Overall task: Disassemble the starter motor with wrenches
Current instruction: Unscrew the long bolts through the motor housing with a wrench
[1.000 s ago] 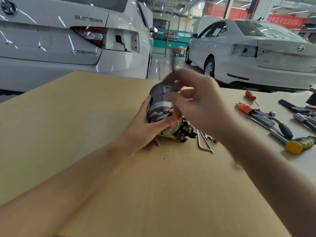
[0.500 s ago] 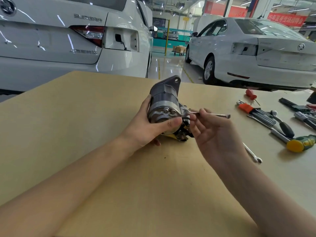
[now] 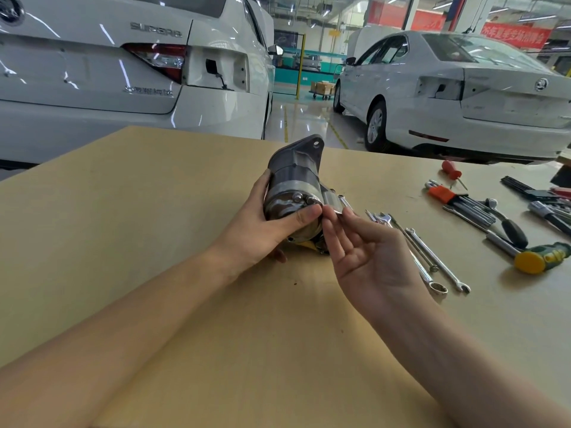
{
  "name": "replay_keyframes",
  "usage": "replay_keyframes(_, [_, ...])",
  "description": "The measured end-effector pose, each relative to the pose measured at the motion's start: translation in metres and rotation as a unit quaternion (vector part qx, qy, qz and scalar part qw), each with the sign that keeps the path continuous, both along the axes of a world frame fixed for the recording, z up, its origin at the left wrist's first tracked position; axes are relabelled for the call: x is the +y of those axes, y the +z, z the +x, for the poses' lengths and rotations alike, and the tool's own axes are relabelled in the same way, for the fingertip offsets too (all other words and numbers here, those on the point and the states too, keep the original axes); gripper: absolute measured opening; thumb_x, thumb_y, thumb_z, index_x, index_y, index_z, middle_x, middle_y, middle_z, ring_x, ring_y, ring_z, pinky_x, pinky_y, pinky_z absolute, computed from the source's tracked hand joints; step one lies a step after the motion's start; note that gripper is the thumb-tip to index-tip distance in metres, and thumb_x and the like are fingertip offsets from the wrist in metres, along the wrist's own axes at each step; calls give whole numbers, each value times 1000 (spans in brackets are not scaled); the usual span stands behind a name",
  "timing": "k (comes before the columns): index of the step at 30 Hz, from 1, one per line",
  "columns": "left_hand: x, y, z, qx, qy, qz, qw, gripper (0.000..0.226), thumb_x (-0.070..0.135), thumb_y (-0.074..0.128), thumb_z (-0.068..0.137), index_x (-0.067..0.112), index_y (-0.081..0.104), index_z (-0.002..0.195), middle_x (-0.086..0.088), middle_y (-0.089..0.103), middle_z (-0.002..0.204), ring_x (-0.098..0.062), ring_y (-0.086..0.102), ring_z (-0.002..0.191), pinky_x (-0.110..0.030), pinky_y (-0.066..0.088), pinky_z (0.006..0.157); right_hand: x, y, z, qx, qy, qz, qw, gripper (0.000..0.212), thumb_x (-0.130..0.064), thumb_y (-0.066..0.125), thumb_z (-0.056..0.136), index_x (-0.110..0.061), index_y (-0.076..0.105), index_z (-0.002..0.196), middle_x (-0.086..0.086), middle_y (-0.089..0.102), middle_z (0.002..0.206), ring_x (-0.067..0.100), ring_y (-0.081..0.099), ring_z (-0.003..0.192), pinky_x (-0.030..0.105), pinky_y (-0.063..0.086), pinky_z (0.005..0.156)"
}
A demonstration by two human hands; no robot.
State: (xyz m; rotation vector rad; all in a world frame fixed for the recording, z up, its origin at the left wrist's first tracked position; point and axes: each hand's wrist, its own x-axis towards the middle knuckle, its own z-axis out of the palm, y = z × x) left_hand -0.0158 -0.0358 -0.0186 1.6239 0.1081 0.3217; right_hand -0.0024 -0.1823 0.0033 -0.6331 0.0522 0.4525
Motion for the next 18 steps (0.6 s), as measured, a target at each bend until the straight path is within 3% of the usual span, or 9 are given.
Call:
replay_keyframes(6, [0, 0, 0, -2, 3, 7, 1000, 131, 63, 75, 41, 35, 14, 154, 7, 53, 129, -13, 64, 97, -29, 51, 45, 0, -1, -1, 6, -12, -19, 1000, 6, 7, 60, 83, 1, 62, 82, 13, 71, 70, 17, 72, 63, 21, 58, 55])
replay_keyframes(11, [0, -2, 1, -2, 10, 1, 1000, 127, 59, 78, 47, 35, 16, 154, 10, 56, 123, -12, 65, 95, -30, 51, 46, -1, -5, -8, 11, -21, -50, 998, 6, -3, 70, 61, -3, 73, 66, 10, 73, 75, 16, 73, 65, 20, 55, 50])
replay_keyframes(18, [-6, -2, 2, -15, 27, -8, 999, 124, 55, 85, 50, 30, 21, 153, 2, 61, 121, -13, 67, 92, -26, 48, 41, 1, -7, -10, 62, -13, -39, 997, 3, -2, 66, 82, -1, 65, 79, 10, 73, 74, 17, 72, 62, 22, 57, 50])
